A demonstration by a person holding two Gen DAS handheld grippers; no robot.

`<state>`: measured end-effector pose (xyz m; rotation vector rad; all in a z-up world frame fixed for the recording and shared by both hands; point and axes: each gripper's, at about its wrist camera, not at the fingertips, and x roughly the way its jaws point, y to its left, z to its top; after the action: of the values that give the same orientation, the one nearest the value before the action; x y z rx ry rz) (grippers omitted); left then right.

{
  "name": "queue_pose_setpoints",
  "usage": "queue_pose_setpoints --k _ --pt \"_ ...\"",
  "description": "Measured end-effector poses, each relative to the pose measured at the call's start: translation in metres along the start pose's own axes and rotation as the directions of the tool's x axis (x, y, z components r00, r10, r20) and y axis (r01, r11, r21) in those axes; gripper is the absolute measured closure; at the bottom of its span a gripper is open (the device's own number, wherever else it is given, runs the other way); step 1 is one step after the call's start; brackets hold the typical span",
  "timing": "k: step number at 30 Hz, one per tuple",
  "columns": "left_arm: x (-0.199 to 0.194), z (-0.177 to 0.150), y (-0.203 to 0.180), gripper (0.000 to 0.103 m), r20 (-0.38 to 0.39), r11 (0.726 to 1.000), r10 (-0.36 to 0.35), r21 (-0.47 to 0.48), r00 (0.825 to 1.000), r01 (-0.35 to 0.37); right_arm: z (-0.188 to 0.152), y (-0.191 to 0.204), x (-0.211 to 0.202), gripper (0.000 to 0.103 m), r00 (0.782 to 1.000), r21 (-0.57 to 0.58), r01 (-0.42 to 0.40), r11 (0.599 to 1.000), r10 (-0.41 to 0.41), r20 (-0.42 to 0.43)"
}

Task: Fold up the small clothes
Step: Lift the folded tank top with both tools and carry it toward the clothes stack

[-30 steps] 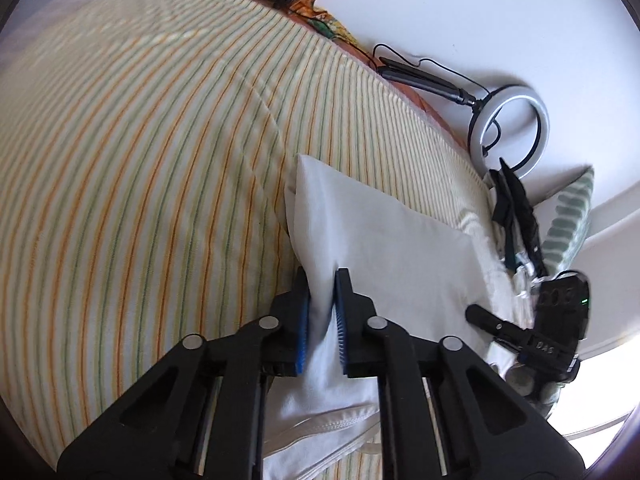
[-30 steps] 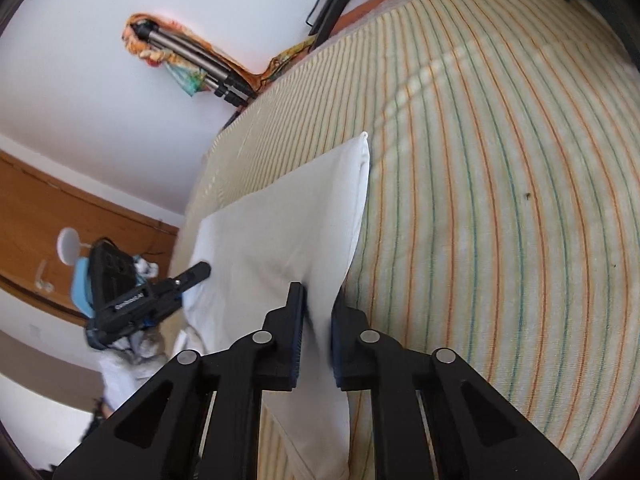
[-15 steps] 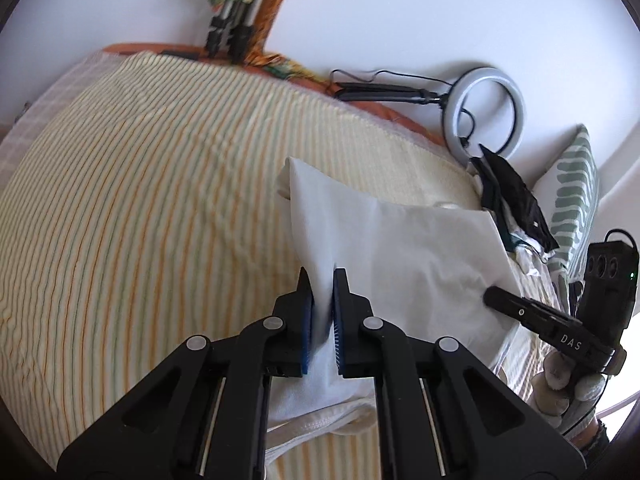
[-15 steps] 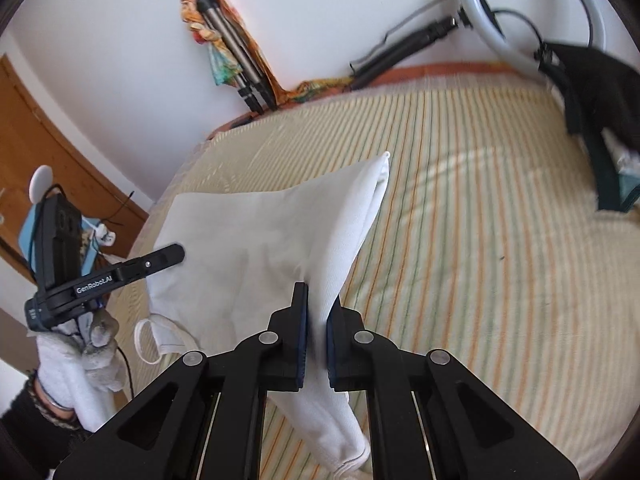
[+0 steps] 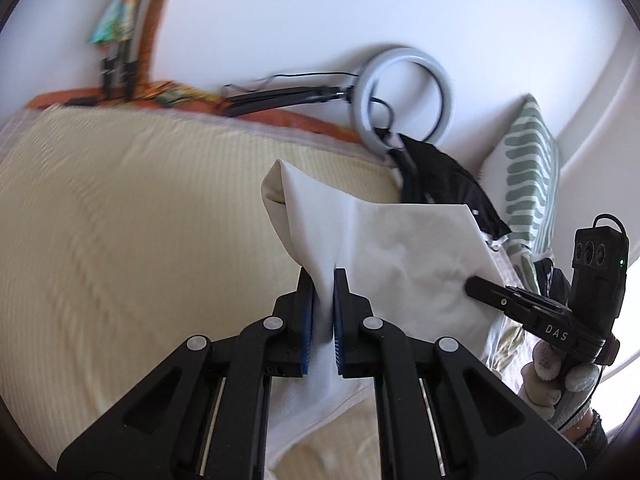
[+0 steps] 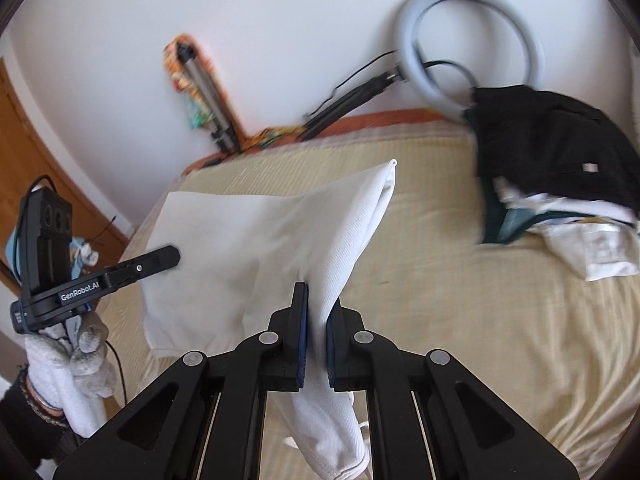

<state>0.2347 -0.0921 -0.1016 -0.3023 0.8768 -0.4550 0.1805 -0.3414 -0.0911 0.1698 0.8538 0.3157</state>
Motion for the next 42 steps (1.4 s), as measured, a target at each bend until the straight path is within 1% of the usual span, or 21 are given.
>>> queue_pose_setpoints --k 2,6,11,17,20,25,28,31,33,36,38,42 --pt "0.011 0.006 -0.014 0.096 -0.002 1.000 -0.014 0.018 1.000 0.014 0.004 -0.018 -0.010 0.097 1.000 0.012 0.014 1.000 -0.014 0.016" --pt "0.041 0.021 -0.051 0.096 -0.006 0.997 -0.043 0.061 0.999 0.043 0.012 -0.047 -0.029 0.097 0.997 0.009 0.066 0.998 -0.066 0.046" --pt "0.072 0.038 -0.093 0.096 0.001 0.991 -0.074 0.113 0.997 0.073 0.029 -0.083 -0.052 0.097 0.986 0.002 0.143 0.990 -0.143 0.082" --pt "0.112 0.066 -0.144 0.096 0.020 0.981 -0.106 0.166 0.994 0.101 0.053 -0.133 -0.079 0.097 0.965 0.005 0.228 0.974 -0.227 0.131" --pt "0.132 0.080 -0.166 0.096 0.034 0.976 -0.122 0.186 0.992 0.113 0.068 -0.155 -0.088 0.097 0.951 0.019 0.269 0.963 -0.269 0.154" --pt "0.164 0.101 -0.195 0.096 0.062 0.970 -0.119 0.221 0.991 0.102 0.094 -0.186 -0.096 0.097 0.923 0.015 0.339 0.941 -0.336 0.190" --pt "0.180 0.113 -0.208 0.096 0.081 0.969 -0.115 0.229 0.990 0.094 0.109 -0.198 -0.091 0.097 0.906 0.008 0.378 0.926 -0.371 0.202" --pt "0.196 0.123 -0.220 0.096 0.102 0.966 -0.098 0.250 0.990 0.070 0.122 -0.214 -0.081 0.097 0.894 0.018 0.405 0.914 -0.400 0.204" --pt "0.207 0.125 -0.226 0.096 0.105 0.963 -0.080 0.266 0.991 0.049 0.129 -0.223 -0.071 0.097 0.888 0.024 0.419 0.908 -0.415 0.197" --pt "0.224 0.124 -0.228 0.096 0.094 0.963 -0.061 0.266 0.994 0.033 0.133 -0.238 -0.057 0.097 0.881 0.032 0.437 0.899 -0.435 0.186" --pt "0.235 0.122 -0.228 0.096 0.090 0.963 -0.038 0.270 0.995 0.012 0.135 -0.247 -0.049 0.097 0.883 0.044 0.435 0.899 -0.436 0.175" --pt "0.251 0.115 -0.227 0.096 0.092 0.951 0.018 0.306 0.996 -0.045 0.135 -0.258 -0.034 0.097 0.881 0.043 0.449 0.892 -0.451 0.147"
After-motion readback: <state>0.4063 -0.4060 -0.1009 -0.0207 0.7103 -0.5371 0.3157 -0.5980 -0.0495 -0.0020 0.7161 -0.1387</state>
